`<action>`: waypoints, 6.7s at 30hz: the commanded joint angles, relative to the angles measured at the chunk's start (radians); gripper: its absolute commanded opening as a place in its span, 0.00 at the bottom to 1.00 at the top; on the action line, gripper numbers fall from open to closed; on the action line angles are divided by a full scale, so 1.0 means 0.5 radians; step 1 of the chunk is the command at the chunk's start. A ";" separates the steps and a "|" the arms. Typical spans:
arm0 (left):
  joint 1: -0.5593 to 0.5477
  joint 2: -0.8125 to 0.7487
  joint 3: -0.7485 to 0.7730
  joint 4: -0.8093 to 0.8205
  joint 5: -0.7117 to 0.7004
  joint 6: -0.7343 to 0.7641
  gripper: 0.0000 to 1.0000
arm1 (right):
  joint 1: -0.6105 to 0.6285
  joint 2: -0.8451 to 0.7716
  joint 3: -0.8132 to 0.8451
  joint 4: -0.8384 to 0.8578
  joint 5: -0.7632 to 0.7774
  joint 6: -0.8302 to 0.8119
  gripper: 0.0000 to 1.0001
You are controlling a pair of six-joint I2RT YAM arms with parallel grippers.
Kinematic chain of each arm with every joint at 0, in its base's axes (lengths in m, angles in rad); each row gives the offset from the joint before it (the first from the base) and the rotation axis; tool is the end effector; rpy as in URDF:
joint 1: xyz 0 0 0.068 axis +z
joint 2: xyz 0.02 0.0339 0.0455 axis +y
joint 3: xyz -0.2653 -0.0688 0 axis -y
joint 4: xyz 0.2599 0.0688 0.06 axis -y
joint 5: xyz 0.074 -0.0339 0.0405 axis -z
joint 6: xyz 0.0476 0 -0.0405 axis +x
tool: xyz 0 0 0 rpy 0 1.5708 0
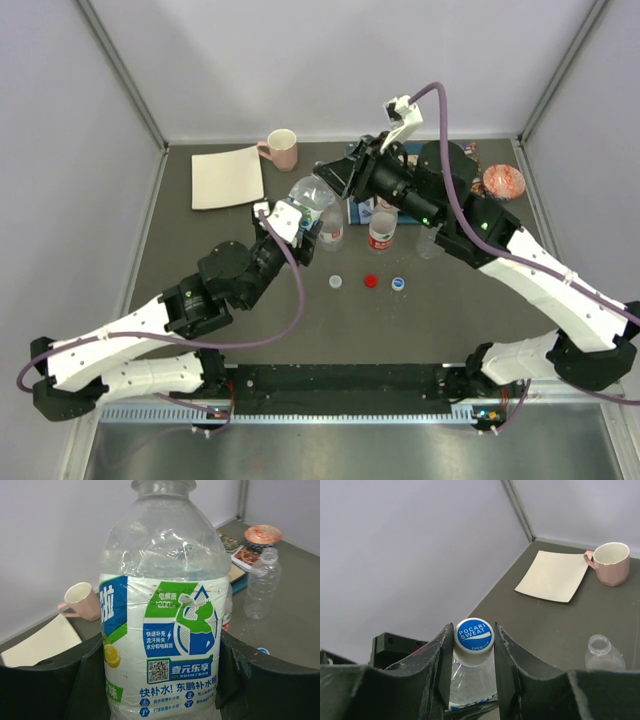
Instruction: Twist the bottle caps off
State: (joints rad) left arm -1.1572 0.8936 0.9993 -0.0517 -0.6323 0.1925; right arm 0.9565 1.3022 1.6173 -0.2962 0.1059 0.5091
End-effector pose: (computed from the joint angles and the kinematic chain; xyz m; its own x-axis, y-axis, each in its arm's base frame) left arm 0.1134 -0.1884 0.4134 0.1172 0.1169 -0.9862 0.4881 0.8581 0.1597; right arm 0.1767 0.2418 0.5092 -0.3569 0.3349 -0.8721 -0.6617 0.5684 0.4890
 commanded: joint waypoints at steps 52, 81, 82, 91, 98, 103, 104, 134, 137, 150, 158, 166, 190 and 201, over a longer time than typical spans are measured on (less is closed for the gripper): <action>0.925 0.164 0.263 0.055 3.032 -1.033 0.43 | -0.330 -0.604 -0.278 0.120 -1.812 -0.558 0.69; 0.234 0.014 0.128 0.023 0.962 -0.232 0.41 | -0.060 -0.340 -0.041 -0.061 -0.010 0.077 0.80; 0.219 0.014 0.121 0.036 0.943 -0.228 0.41 | -0.021 -0.316 -0.026 -0.082 0.012 0.071 0.80; 0.204 -0.011 0.075 0.085 0.823 -0.210 0.40 | 0.023 -0.313 -0.056 -0.086 0.089 0.077 0.73; 0.204 -0.032 0.051 0.088 0.774 -0.198 0.40 | 0.029 -0.331 -0.102 -0.055 0.117 0.068 0.65; 0.204 -0.029 0.048 0.088 0.771 -0.201 0.40 | 0.029 -0.316 -0.102 -0.052 0.117 0.062 0.59; 0.204 -0.029 0.048 0.088 0.771 -0.201 0.40 | 0.029 -0.313 -0.102 -0.052 0.114 0.065 0.57; 0.832 -0.032 0.109 0.498 2.970 -1.252 0.40 | -0.131 -0.493 -0.052 -0.013 -1.688 -0.607 0.00; 0.928 0.044 0.060 0.845 3.276 -1.568 0.41 | -0.158 -0.506 -0.087 0.086 -2.005 -0.543 0.00; 0.980 0.277 0.008 1.371 3.609 -2.023 0.44 | -0.164 -0.555 -0.062 0.233 -2.461 -0.466 0.00; 0.992 0.268 0.020 1.076 3.596 -1.790 0.44 | -0.180 -0.647 -0.007 0.233 -2.280 -0.506 0.00; 0.992 0.222 0.026 0.776 3.550 -1.542 0.44 | -0.180 -0.773 -0.105 0.319 -1.713 -0.527 0.00; 0.995 -0.848 -0.142 -0.357 1.308 -0.701 0.44 | 0.170 -0.479 -1.725 0.684 -0.027 -0.399 0.00; 0.995 -1.118 -0.155 -0.587 1.176 -0.701 0.45 | 0.280 0.600 -1.437 0.997 -0.126 -0.239 0.00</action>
State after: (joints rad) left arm -0.6621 0.3733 0.9218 -0.3264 0.0044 -0.1650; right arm 1.0782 1.4731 0.7898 0.1017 0.0608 0.3462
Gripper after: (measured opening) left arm 0.670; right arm 0.276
